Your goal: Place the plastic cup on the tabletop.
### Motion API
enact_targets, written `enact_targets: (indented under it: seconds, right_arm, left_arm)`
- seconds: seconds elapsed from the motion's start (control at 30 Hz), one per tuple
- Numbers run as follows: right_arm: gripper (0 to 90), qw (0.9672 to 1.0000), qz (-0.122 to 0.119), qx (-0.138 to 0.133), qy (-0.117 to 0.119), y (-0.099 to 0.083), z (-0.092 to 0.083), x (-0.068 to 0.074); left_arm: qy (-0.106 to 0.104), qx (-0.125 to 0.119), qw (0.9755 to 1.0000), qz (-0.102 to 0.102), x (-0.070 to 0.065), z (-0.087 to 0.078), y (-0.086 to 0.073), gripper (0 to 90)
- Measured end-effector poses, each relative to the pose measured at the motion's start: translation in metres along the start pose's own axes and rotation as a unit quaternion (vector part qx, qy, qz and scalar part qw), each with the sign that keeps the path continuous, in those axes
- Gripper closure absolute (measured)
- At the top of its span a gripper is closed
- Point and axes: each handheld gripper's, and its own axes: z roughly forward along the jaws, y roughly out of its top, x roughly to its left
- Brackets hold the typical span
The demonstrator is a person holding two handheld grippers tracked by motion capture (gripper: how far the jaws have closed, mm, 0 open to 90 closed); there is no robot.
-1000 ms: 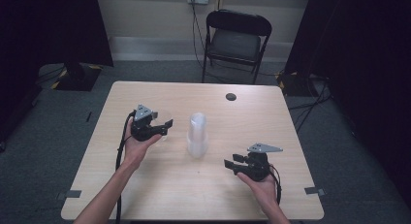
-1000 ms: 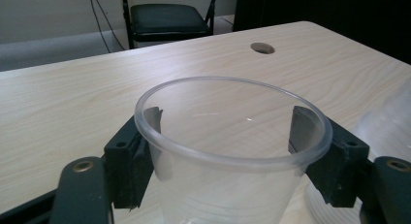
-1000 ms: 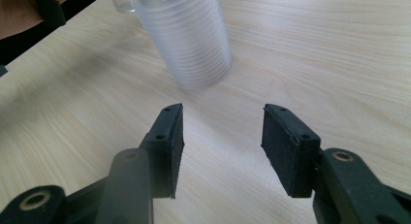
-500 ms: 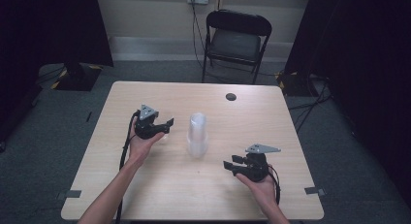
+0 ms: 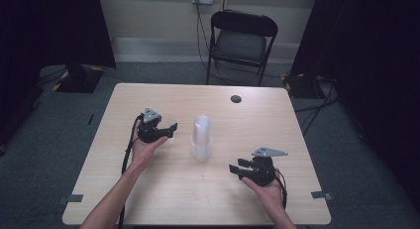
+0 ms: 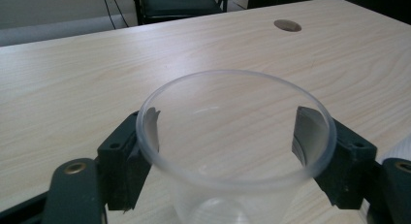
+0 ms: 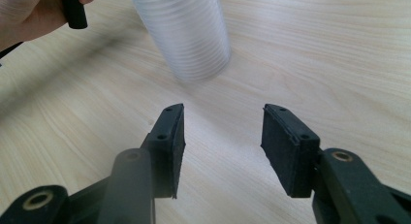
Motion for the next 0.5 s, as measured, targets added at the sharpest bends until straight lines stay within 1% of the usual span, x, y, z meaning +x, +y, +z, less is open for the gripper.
enact_targets:
  seconds: [0.17, 0.2, 0.23, 0.3, 0.33, 0.4, 0.47, 0.5]
  right_arm:
    - [50.7, 1.0000, 0.000, -0.002, -0.001, 0.0006, -0.0010, -0.0005]
    - [50.7, 1.0000, 0.000, -0.002, -0.002, 0.0007, -0.0011, -0.0004]
    - [50.7, 1.0000, 0.001, -0.002, -0.001, 0.0006, -0.0012, -0.0004]
    - [50.8, 1.0000, 0.000, -0.002, -0.002, 0.0006, -0.0011, -0.0003]
    - [50.8, 1.0000, 0.001, -0.002, -0.002, 0.0007, -0.0013, -0.0002]
    - [51.3, 1.0000, 0.001, -0.002, -0.002, 0.0007, -0.0016, -0.0004]
    - [51.5, 1.0000, 0.001, -0.002, -0.002, 0.0007, -0.0019, -0.0003]
    - [51.5, 1.0000, 0.002, -0.002, -0.002, 0.0007, -0.0019, -0.0004]
  left_arm:
    - [-0.002, 0.007, 0.9999, 0.007, -0.0001, -0.0021, -0.0001, 23.0]
    - [-0.002, 0.007, 1.0000, 0.005, -0.0004, -0.0019, -0.0004, 23.0]
    - [-0.002, 0.011, 0.9999, 0.007, 0.0001, -0.0020, -0.0006, 22.9]
    - [-0.004, 0.014, 0.9999, 0.005, 0.0005, -0.0015, -0.0013, 23.0]
    - [-0.003, 0.019, 0.9997, 0.012, 0.0010, -0.0016, -0.0019, 22.9]
    - [-0.002, 0.024, 0.9996, 0.012, 0.0006, -0.0013, -0.0027, 22.5]
    - [0.004, 0.028, 0.9995, 0.015, 0.0001, -0.0010, -0.0045, 18.4]
    - [0.004, 0.029, 0.9995, 0.012, -0.0002, -0.0007, -0.0052, 18.3]
